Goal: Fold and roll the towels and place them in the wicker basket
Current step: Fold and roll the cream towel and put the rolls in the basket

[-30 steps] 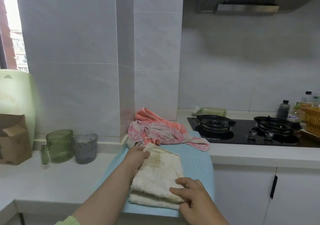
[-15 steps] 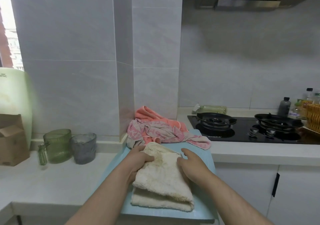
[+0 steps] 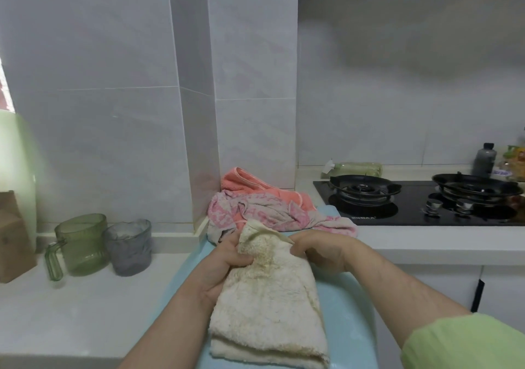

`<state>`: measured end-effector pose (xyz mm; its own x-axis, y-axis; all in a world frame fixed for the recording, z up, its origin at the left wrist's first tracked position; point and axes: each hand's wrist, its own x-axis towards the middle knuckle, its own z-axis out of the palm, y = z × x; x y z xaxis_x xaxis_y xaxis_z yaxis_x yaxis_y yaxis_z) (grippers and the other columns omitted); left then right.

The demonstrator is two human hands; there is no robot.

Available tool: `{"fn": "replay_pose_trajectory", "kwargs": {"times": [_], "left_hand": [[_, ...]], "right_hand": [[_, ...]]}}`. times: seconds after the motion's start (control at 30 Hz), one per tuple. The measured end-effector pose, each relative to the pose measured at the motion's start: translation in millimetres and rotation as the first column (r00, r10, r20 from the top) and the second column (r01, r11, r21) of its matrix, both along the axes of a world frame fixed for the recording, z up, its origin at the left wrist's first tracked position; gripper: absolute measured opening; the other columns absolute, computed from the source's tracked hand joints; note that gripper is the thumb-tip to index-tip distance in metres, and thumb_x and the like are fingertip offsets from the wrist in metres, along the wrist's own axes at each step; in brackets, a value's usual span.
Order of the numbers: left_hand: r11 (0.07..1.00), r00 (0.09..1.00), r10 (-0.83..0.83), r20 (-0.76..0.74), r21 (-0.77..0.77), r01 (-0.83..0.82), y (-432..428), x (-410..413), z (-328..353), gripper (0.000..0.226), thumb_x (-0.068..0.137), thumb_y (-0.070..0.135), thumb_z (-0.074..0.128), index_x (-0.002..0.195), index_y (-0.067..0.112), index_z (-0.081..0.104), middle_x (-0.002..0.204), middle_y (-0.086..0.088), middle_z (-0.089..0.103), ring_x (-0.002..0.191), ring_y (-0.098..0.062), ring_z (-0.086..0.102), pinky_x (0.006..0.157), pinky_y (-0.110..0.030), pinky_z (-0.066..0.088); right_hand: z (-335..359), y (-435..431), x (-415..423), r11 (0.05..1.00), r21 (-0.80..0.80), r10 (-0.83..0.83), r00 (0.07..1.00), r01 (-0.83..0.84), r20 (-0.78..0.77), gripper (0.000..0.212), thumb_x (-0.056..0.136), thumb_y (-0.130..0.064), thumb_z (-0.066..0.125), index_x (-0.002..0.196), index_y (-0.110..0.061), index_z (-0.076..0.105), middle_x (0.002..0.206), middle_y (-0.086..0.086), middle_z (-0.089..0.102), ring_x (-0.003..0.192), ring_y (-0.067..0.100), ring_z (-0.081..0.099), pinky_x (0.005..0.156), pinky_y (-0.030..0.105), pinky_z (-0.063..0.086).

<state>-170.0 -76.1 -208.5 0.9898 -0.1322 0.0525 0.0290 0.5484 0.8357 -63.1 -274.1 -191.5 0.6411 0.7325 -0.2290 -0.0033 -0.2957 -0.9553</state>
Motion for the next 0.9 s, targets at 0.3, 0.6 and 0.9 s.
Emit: {"fn": "replay_pose_trajectory", "kwargs": {"times": [0.3, 0.6, 0.9], "left_hand": [[0.993, 0.993, 0.115, -0.035, 0.014, -0.115, 15, 8, -10, 0.074, 0.059, -0.019, 0.060, 0.128, 0.007, 0.057, 0.106, -0.022, 0.069, 0.088, -0.037, 0.069, 0.074, -0.047, 0.059], [0.978, 0.990, 0.140, 0.014, 0.157, -0.140, 7, 4, -7, 0.057, 0.073, 0.010, 0.069, 0.129, 0.006, 0.058, 0.125, -0.029, 0.061, 0.113, -0.047, 0.059, 0.099, -0.057, 0.046], [0.935, 0.949, 0.316, 0.010, 0.166, -0.313, 13, 8, -15, 0.045, 0.070, -0.001, 0.070, 0.115, 0.007, 0.069, 0.109, -0.021, 0.071, 0.089, -0.032, 0.071, 0.073, -0.038, 0.059]], "right_hand": [[-7, -7, 14, 0.991, 0.042, 0.130, 0.989, -0.127, -0.077, 0.028, 0.072, -0.018, 0.070, 0.096, -0.006, 0.065, 0.099, 0.008, 0.068, 0.095, 0.022, 0.063, 0.088, 0.030, 0.049], [6, 7, 14, 0.959, 0.065, 0.279, 0.959, -0.275, -0.055, 0.038, 0.084, -0.014, 0.066, 0.119, -0.002, 0.056, 0.118, 0.015, 0.060, 0.110, 0.029, 0.057, 0.099, 0.041, 0.046], [9, 7, 14, 0.956, -0.111, 0.267, 0.962, -0.272, -0.063, 0.021, 0.077, -0.015, 0.070, 0.096, -0.009, 0.066, 0.103, 0.005, 0.069, 0.101, 0.022, 0.064, 0.100, 0.035, 0.047]]}}
